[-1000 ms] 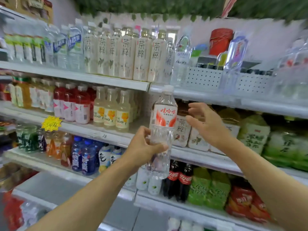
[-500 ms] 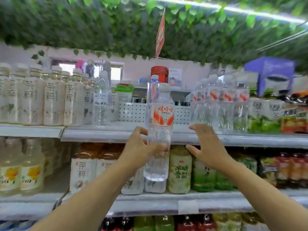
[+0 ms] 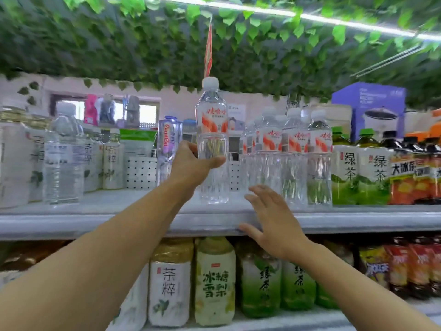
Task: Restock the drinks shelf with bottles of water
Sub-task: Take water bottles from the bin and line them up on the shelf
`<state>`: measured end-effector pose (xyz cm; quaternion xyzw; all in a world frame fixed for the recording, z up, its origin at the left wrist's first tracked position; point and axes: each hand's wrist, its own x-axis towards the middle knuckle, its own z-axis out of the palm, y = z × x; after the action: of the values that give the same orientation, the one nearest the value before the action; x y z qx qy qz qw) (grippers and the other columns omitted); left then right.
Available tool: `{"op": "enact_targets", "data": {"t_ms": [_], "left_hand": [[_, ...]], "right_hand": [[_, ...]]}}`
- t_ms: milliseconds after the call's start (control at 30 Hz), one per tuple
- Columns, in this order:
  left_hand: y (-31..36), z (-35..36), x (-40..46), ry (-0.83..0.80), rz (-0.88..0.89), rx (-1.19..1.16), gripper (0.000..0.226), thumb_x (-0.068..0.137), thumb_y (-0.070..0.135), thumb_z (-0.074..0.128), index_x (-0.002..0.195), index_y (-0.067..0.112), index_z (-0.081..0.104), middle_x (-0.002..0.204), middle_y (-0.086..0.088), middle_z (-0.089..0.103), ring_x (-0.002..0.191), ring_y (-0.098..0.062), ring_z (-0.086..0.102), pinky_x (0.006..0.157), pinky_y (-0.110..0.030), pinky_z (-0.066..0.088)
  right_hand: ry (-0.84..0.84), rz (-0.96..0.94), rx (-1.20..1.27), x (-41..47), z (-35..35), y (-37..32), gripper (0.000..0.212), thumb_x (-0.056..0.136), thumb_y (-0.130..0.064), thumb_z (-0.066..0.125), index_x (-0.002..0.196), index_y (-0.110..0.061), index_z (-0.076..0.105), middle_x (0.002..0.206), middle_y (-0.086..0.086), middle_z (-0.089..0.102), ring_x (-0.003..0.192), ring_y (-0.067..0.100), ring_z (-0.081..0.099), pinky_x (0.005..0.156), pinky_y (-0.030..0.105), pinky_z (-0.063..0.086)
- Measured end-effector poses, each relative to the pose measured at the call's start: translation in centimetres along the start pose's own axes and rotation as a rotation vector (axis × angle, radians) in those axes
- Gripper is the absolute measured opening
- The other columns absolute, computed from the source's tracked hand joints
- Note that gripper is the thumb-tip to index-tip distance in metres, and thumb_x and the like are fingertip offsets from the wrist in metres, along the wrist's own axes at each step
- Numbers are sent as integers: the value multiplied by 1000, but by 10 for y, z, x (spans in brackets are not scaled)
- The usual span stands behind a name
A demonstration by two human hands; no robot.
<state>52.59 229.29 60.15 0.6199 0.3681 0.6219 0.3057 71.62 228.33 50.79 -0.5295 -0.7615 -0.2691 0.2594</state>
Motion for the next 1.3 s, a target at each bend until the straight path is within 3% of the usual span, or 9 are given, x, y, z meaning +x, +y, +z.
{"op": "enact_targets", "data": {"t_ms": [100,300,467,600,767,933,1100,1200,1300], "left_hand": [[-10,11,19,24,-3,22,48,74,20,78,102,17,40,106,-8,61,99,-24,62,68,-29,41],[-29,16,41,11,-29,53,52,73,20,79,107,17,40,110,-8,59,103,-26,60,90,-45,47],[-44,17,48,-37,-43,46,52,73,20,79,107,20,39,111,-5,59,103,-24,59,81,-38,45],[-51,17,50,-70,-29,71,51,75,24,79,106,18,39,108,-6,58,97,-22,59,61,-27,40],[-51,9,58,-196,-79,111,58,76,20,77,116,16,35,115,-6,55,104,-25,55,73,-38,44],[-50,1,79,-369,-143,252,63,73,9,77,127,11,44,122,-12,57,108,-31,56,58,-34,47],[-52,15,101,-411,-192,336,65,74,8,77,130,12,43,129,-14,53,112,-33,54,55,-34,49],[-54,29,114,-399,-223,394,62,78,5,73,132,3,42,136,-20,48,119,-38,50,72,-42,55],[-55,43,130,-402,-266,451,56,83,2,67,132,-4,42,141,-23,41,125,-39,47,94,-47,49]], "right_hand": [[-8,-33,0,3,11,4,88,74,-71,5,147,-23,20,157,-4,6,145,15,-6,113,29,-11],[63,-62,42,7,30,4,84,82,-74,7,143,-22,31,155,-4,21,146,14,0,115,36,-15],[124,-59,17,5,37,3,64,91,-61,26,136,-19,43,146,-2,39,143,15,18,115,41,-5],[117,-56,-10,4,36,3,65,92,-63,21,137,-20,41,146,-4,39,143,14,17,116,39,-6],[110,-40,-15,1,35,1,61,93,-58,27,138,-19,38,145,-2,39,143,15,18,117,38,-5],[104,-45,-39,2,36,0,68,90,-64,25,139,-18,34,143,1,41,141,19,24,116,45,3],[138,-50,-62,2,41,2,69,90,-64,29,140,-17,33,141,-1,41,139,19,27,117,44,6],[158,-53,-72,2,43,3,71,90,-65,26,140,-16,33,141,0,42,139,18,27,117,41,7],[177,-57,-63,2,43,3,71,90,-66,24,139,-15,36,138,0,44,136,19,30,117,39,10]]}}
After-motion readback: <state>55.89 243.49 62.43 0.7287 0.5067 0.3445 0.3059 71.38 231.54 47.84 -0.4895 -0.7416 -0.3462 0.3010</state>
